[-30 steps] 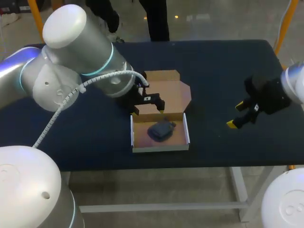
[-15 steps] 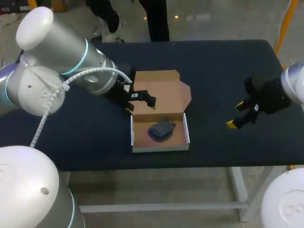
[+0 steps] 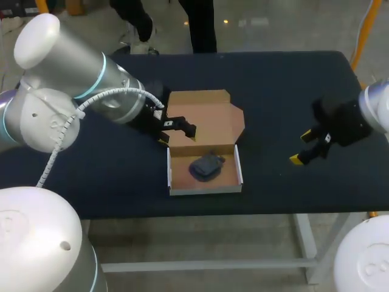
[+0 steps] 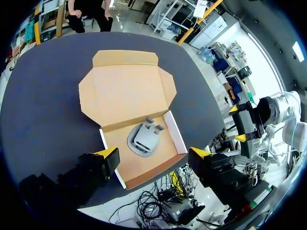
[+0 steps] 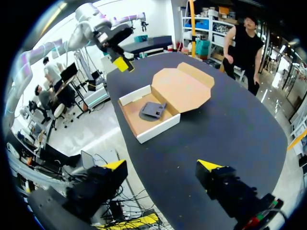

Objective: Assemble the packaging by folding the flat box into shape, placing the metal phone stand inside, and closing the box properly

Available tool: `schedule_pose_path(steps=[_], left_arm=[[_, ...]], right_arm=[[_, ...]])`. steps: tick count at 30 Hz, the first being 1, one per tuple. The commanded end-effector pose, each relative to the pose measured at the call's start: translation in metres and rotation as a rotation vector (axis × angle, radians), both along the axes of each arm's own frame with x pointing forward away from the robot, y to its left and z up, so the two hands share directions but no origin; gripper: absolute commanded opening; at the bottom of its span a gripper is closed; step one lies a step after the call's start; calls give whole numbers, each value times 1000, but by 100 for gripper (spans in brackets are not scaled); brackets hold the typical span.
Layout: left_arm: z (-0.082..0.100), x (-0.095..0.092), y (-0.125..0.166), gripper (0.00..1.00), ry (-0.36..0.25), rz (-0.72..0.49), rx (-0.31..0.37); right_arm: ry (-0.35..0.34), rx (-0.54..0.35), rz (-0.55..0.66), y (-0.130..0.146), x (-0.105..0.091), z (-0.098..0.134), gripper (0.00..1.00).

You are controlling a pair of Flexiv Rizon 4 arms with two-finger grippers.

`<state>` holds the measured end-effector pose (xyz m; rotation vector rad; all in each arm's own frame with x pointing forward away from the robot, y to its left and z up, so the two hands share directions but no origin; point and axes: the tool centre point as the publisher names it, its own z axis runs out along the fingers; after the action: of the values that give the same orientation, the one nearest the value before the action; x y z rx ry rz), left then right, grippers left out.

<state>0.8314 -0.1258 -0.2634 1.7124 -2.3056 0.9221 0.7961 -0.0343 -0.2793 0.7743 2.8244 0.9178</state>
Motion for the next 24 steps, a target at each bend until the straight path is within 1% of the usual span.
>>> schedule_pose_path(steps=[1, 3, 4, 19, 20, 21, 24], left_arm=[[-8, 3, 9, 100, -6, -33, -53], [-8, 3, 9, 100, -6, -33, -53], [-8, 4, 10, 100, 3, -41, -67], [-8, 4, 10, 100, 3, -41, -67], [-11, 29, 33, 100, -110, -99, -132], [-12, 38, 41, 100, -111, -99, -132], [-12, 39, 42, 100, -112, -99, -131]], right_arm=[[34, -8, 25, 3, 8, 5, 100], [34, -8, 25, 3, 8, 5, 100], [40, -10, 30, 3, 8, 6, 100], [40, -10, 30, 3, 8, 6, 100], [119, -53, 159, 18, 29, 20, 100], [120, -54, 161, 18, 30, 20, 100], [125, -57, 165, 19, 31, 20, 100]])
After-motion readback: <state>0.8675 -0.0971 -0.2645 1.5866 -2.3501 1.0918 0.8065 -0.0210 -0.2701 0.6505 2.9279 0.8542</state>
